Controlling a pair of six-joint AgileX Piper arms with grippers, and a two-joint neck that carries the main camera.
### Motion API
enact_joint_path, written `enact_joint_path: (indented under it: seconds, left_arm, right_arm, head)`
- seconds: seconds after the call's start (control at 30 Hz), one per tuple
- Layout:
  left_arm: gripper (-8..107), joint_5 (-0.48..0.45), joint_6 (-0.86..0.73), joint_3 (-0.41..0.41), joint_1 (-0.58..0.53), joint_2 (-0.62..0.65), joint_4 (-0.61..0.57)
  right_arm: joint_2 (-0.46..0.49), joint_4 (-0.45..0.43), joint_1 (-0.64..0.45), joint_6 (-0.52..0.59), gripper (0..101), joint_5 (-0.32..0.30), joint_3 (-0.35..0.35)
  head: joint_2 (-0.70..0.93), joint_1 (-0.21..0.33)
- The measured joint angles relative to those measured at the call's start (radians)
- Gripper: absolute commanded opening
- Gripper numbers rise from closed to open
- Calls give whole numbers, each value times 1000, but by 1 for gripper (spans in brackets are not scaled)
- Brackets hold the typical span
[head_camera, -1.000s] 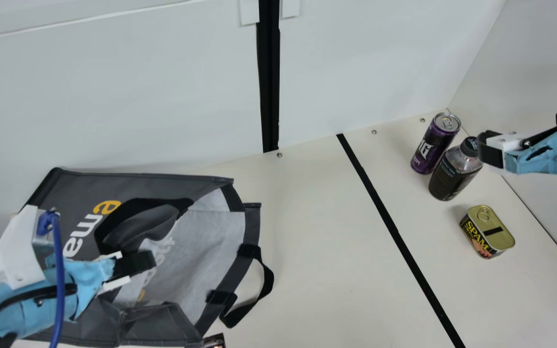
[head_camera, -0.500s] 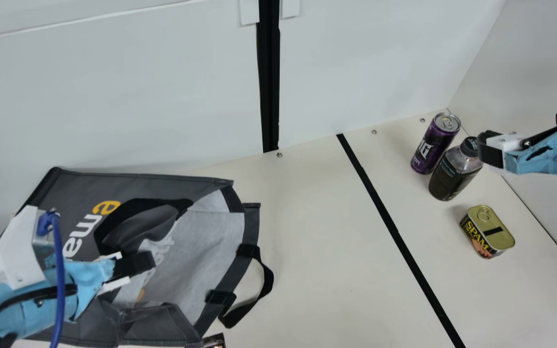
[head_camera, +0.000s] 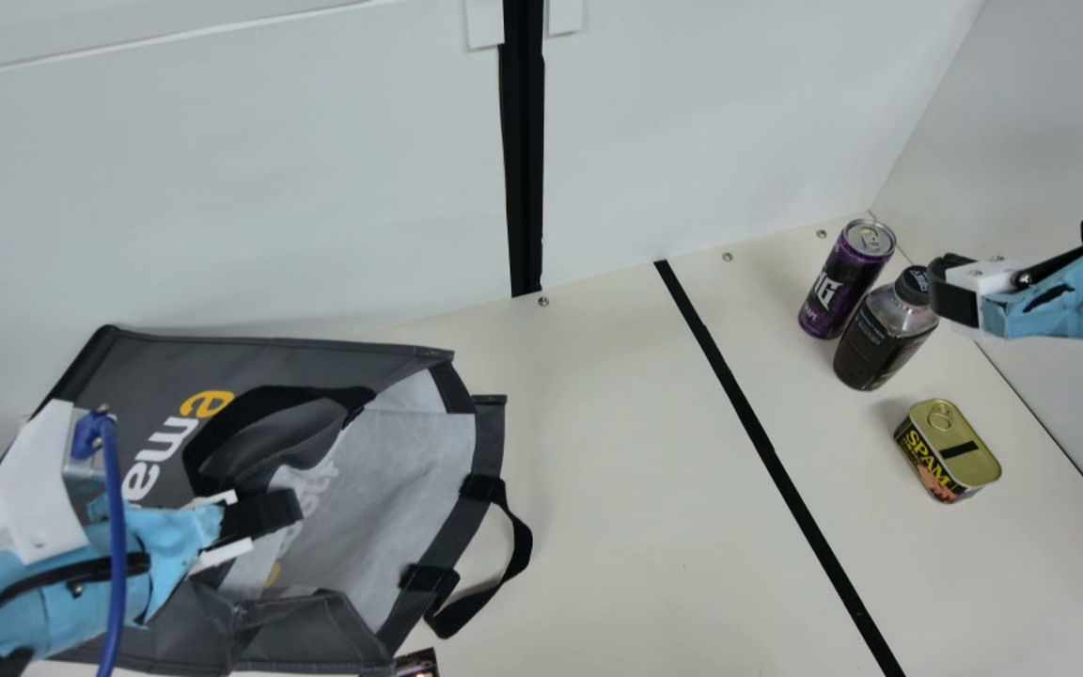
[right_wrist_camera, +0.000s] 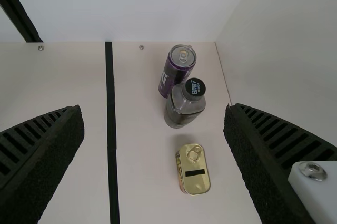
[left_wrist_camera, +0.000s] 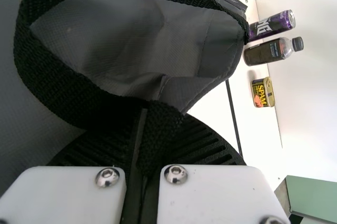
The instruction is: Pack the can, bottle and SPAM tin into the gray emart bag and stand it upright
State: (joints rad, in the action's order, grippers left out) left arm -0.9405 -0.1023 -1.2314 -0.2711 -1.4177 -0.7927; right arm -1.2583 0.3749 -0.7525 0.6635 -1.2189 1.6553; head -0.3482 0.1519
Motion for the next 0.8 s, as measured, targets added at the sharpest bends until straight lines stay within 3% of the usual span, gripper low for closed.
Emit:
enact_joint_path:
  seconds: [0.43,0.8]
  left_arm:
    - [-8,0,0,0,0,0,0]
    - [-8,0,0,0,0,0,0]
  right_arm:
    - [0,0,0,0,95,0,0]
    - [-15,-53,56,-56,95,25,3]
  head:
    - [2,0]
    - [2,0]
